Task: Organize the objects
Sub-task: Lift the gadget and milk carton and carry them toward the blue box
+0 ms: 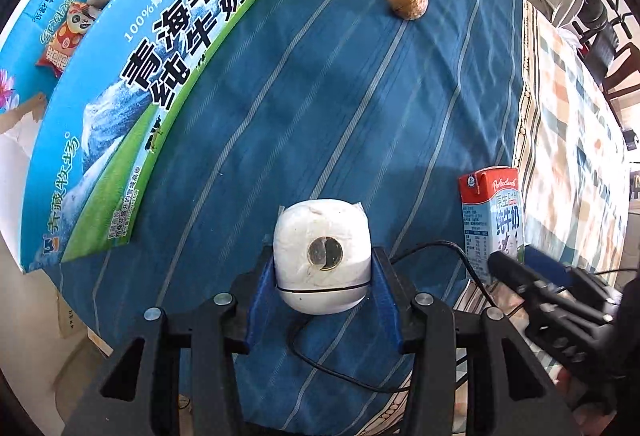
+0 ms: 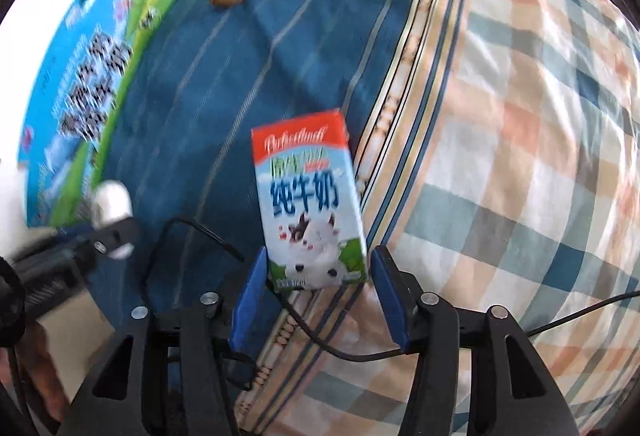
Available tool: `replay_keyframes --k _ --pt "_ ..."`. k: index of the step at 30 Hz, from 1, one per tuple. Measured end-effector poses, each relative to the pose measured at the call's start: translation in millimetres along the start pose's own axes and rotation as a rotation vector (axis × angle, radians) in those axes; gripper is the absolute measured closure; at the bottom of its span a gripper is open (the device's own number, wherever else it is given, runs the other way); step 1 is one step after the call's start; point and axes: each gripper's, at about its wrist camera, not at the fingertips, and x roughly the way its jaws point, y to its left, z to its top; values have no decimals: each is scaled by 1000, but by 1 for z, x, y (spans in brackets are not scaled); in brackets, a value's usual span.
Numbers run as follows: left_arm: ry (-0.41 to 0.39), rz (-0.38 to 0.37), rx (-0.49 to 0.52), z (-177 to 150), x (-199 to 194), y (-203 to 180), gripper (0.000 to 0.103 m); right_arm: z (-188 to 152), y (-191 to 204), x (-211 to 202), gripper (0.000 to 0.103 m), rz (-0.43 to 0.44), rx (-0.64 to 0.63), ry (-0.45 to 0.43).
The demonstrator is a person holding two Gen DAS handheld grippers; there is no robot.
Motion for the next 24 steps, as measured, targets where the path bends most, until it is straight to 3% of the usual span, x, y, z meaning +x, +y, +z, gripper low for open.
replay_keyframes --k 2,5,6,7,8,9,13,24 --pt "-4 9 13 2 -1 0 60 7 2 -5 20 -1 19 -40" --pt "-8 26 35 9 6 -3 60 22 11 15 21 -22 16 8" --pt "-10 35 42 9 6 -3 60 26 16 26 34 -42 13 49" --pt "-12 44 52 10 6 -3 60 28 19 36 38 -69 11 83" --pt "-14 51 60 10 6 -3 60 29 27 32 50 -118 -23 35" --pt "-16 61 65 9 5 -2 60 30 34 33 51 -156 -49 38" --pt "-33 56 84 4 -5 1 60 30 40 19 53 -171 -34 -4" --pt "-181 20 129 -13 -86 10 60 32 81 -65 53 -33 -91 -184"
